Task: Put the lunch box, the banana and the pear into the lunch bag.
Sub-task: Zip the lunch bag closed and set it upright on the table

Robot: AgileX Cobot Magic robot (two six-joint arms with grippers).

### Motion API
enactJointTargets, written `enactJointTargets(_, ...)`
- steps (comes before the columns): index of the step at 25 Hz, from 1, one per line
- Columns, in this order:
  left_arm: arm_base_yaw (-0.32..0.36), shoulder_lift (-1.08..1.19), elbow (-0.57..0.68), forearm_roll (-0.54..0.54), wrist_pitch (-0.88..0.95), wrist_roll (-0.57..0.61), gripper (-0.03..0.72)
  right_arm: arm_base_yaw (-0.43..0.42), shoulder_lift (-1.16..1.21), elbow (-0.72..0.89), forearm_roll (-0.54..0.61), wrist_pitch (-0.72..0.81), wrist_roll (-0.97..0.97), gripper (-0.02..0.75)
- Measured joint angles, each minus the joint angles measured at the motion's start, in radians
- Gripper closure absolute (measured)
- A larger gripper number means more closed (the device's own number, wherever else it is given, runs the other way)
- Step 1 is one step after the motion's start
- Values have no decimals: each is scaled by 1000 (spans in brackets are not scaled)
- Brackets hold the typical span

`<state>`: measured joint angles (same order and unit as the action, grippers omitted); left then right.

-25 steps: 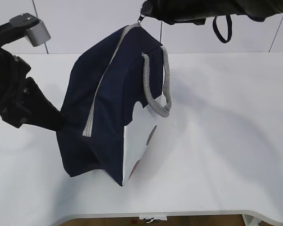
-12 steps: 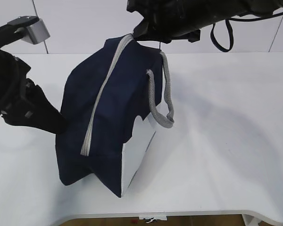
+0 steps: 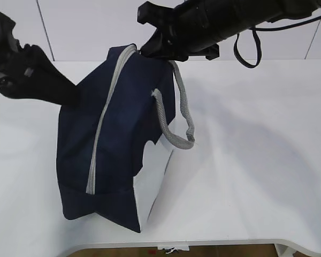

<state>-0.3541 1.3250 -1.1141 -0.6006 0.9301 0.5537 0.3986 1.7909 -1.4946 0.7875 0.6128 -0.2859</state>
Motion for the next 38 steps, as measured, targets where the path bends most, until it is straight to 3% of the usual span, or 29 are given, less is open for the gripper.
enactJointTargets(10,0,79,-5,-50,-116,-28,330,0,0,0,74,40,-62,748)
enactJointTargets(12,0,105,-5,-60,-118,-28,383,0,0,0,76,49,-66,748)
enactJointTargets(17,0,127,-5,-65,-109,7,636,0,0,-30,76,66,-77,748)
enactJointTargets(18,0,127,-5,-66,-109,25,659,0,0,-40,76,66,-81,748)
enactJointTargets(26,0,96,-5,-20,-82,162,675,0,0,-105,31,61,-87,748)
enactJointTargets(38,0,-17,-5,104,-26,186,676,-1,4,-109,-14,21,-87,748)
